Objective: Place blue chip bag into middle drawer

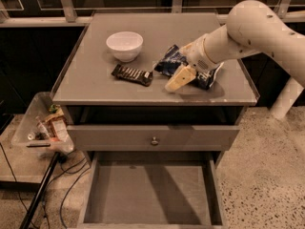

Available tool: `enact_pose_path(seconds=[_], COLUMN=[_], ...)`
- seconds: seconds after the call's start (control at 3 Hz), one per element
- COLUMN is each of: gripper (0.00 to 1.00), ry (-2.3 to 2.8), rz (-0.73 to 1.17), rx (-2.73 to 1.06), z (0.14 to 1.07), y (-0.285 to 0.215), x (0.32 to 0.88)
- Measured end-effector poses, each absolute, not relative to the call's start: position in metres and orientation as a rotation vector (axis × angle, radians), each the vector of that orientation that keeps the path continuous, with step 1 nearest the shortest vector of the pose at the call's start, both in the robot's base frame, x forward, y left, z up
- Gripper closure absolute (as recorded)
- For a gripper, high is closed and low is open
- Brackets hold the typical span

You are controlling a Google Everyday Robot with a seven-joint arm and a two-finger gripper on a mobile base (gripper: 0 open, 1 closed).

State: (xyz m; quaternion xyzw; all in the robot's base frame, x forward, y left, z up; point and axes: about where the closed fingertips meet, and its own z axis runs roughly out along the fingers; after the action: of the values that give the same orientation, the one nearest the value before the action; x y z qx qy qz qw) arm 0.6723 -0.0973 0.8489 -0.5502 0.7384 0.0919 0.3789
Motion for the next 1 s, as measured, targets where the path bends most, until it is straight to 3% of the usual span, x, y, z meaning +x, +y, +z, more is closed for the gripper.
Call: enact_pose_path(seconds=[1.0], gripper=[0.88], ry=[1.887], rz=[0.235], rx=[-1.406], z=[0.8488], y=[-0.0972], x=[0.6723])
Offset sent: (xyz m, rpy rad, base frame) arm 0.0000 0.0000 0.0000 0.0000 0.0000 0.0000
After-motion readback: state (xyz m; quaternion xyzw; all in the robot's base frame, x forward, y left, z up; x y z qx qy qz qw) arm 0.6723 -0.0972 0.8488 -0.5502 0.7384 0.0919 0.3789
